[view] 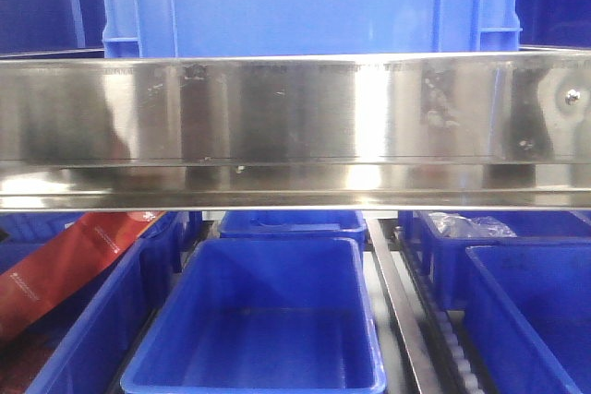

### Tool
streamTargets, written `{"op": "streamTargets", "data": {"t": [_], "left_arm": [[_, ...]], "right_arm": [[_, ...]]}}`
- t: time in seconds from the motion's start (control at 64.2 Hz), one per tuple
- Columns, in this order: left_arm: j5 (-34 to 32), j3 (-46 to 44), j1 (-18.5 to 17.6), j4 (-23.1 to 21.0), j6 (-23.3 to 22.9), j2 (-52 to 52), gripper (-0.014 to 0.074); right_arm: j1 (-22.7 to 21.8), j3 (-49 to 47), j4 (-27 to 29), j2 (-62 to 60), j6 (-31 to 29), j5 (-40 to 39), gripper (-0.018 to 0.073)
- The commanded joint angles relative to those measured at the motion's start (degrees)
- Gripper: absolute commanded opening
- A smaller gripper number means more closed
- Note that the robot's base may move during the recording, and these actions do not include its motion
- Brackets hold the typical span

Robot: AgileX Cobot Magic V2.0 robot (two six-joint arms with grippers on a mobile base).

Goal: Place valve from conveyor to right shelf box

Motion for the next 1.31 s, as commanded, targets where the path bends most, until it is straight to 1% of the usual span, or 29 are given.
{"op": "streamTargets", "data": {"t": [0.0, 0.031, 0.093, 0.125, 0.14, 0.249, 0.389, 0.545, 1.292], "left_arm": [[-2.78, 3.37, 2.35, -0.9, -4.72, -3.51, -0.0111], [-2.78, 4.56, 2.76, -0.9, -5.61, -4.58, -0.0111], [-2.93, 4.92, 3.07, -0.9, -5.61, -5.31, -0.0111], [0.42, 4.92, 3.07, -0.9, -5.61, -5.31, -0.0111], [1.01, 4.92, 3.07, -0.9, -5.61, -5.31, -0.0111], [2.46, 4.92, 3.07, -0.9, -5.61, -5.31, -0.0111], [2.07, 4.92, 3.07, -0.9, -5.61, -5.31, -0.0111], [-0.7, 4.92, 3.07, -0.9, -5.61, -5.31, -0.0111], [-0.7, 4.92, 3.07, -0.9, -5.61, -5.31, -0.0111]], "right_arm": [[0.03, 0.16, -0.59, -0.34, -0.01, -1.3, -0.0162], [0.03, 0.16, -0.59, -0.34, -0.01, -1.3, -0.0162], [0.03, 0.16, -0.59, -0.34, -0.01, -1.3, -0.0162], [0.03, 0.16, -0.59, -0.34, -0.01, -1.3, -0.0162], [0.03, 0.16, -0.59, -0.34, -0.01, -1.3, -0.0162], [0.03, 0.16, -0.59, -0.34, -0.01, -1.4, -0.0162], [0.03, 0.16, -0.59, -0.34, -0.01, -1.4, -0.0162], [0.03, 0.16, -0.59, -0.34, -0.01, -1.4, -0.0162], [0.03, 0.16, -0.59, -0.34, -0.01, -1.4, -0.0162]]}}
